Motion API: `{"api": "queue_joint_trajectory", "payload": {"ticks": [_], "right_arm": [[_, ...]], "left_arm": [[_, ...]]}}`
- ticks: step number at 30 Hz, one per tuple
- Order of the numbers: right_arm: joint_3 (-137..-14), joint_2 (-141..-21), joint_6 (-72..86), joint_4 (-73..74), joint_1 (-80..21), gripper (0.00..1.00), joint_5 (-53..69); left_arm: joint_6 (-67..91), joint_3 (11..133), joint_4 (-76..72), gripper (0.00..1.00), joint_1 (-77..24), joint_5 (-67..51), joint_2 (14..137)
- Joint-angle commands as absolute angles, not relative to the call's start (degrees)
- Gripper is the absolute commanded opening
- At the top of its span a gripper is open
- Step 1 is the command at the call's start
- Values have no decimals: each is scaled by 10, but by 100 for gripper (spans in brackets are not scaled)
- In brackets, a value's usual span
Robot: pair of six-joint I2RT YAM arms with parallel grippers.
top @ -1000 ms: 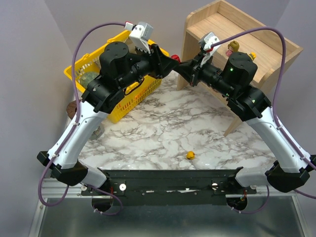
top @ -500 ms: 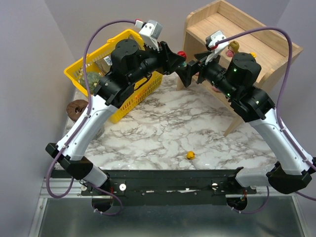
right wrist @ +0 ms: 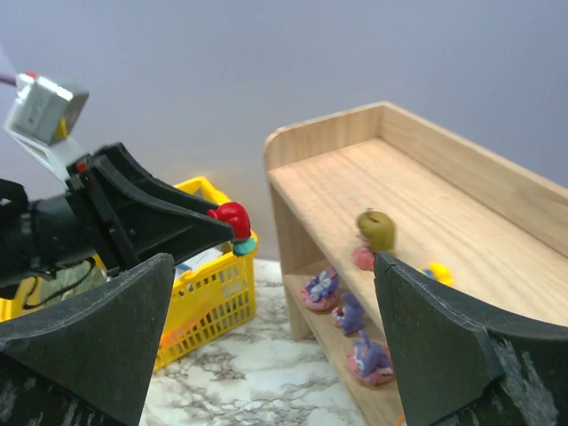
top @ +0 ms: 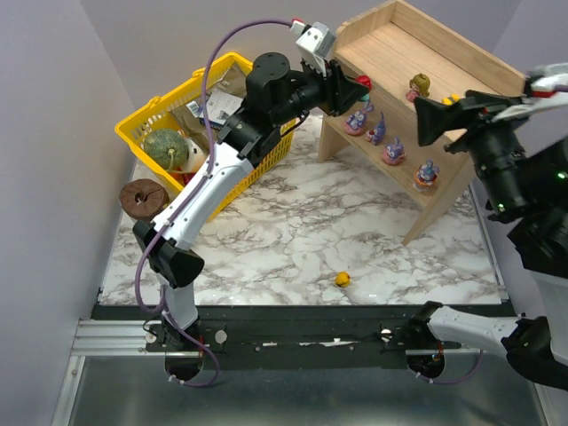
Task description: Place and organize the plastic toys onto the shelf
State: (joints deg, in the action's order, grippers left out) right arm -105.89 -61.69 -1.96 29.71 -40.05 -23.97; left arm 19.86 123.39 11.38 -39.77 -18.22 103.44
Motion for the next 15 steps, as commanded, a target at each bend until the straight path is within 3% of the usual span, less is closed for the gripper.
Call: {"api": "queue_joint_trajectory", "payload": {"ticks": [1, 15], "right_arm": [[-1052, -585, -17, 323, -401, 98, -312], [-1013, -528, -1, 349, -401, 97, -299]], "left_arm": [[178, 1291, 47, 0, -402, -238, 1088], [109, 1368, 3, 0, -413, -202, 1180]]}}
